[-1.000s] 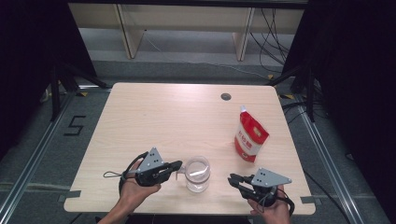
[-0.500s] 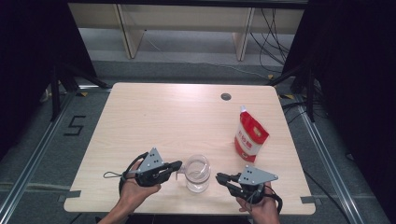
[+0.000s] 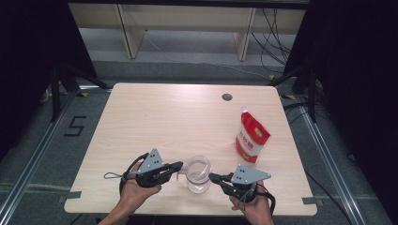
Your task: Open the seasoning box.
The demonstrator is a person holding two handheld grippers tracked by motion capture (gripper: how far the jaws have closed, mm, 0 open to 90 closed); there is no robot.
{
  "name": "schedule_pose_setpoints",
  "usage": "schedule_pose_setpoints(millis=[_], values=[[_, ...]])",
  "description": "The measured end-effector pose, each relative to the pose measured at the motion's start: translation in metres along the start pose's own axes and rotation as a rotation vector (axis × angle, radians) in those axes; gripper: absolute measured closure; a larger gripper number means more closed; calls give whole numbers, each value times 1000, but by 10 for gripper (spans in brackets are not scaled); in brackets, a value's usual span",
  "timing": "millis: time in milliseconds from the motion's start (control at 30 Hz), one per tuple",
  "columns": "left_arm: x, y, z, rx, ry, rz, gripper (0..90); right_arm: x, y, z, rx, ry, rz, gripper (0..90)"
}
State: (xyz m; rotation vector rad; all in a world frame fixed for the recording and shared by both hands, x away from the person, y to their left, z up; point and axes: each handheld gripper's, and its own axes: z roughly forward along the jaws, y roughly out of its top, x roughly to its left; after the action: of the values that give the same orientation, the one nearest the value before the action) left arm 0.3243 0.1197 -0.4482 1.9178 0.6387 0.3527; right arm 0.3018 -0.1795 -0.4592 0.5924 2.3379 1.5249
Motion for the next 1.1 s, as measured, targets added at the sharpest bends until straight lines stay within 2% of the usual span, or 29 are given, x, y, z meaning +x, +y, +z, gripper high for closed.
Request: schedule_pose_setpoints(millis=[33,67,133,167,200,233,300,333,367,400,433,467,600,633,700,800,833,867,967,1000,1033,1067,1100], values=[[-1,-1,0,-10,2,-28,894,0,0,1,-1,-1,1,900],[0,0,-2,-13,5,-11,893,1,1,1,-1,-2,2,900],[1,0,-4,-29,2,-31,873,1,0,3,-5,1,7,900],[3,1,-6,-33,-4,-28,828,2,1,3,-11,-1,10,900],[2,0,-9,-30,0,-68,772,2,1,4,-10,6,3,900],[3,-1,-10,-36,-8,-66,722,2,2,4,-12,-2,-11,900],[4,-3,-15,-34,5,-60,655,3,3,5,-21,10,0,900],[5,-4,-17,-25,1,-53,615,3,3,5,-22,-4,3,900],[5,-6,-17,-21,-2,-70,539,5,4,5,-19,-9,20,900],[4,-7,-18,-12,1,-96,487,4,4,6,-24,-10,11,900],[6,-9,-19,2,-5,-84,445,3,5,7,-34,-11,-16,900],[6,-11,-19,4,-18,-83,402,4,6,6,-20,-3,-6,900],[6,-21,-20,51,-1,-93,286,6,8,8,-35,-8,-9,900],[5,-25,-19,52,-2,-123,262,6,9,7,-28,-8,-8,900],[7,-29,-19,65,-13,-104,214,7,10,8,-33,-3,-13,900],[7,-36,-17,76,8,-105,166,9,12,10,-54,11,-18,900],[7,-38,-16,78,4,-119,152,11,13,10,-52,-4,-19,900],[6,-42,-15,80,-5,-146,152,10,14,11,-54,1,-33,900],[9,-47,-15,83,-13,-115,151,13,15,11,-52,-4,-30,900],[7,-49,-15,81,-5,-149,151,14,15,12,-64,-7,-20,899],[8,-50,-15,86,-6,-143,151,15,16,12,-54,0,-17,898],[7,-51,-15,98,5,-146,151,14,16,13,-67,17,-29,897],[6,-52,-15,101,15,-146,151,15,17,13,-66,-1,-29,897]])
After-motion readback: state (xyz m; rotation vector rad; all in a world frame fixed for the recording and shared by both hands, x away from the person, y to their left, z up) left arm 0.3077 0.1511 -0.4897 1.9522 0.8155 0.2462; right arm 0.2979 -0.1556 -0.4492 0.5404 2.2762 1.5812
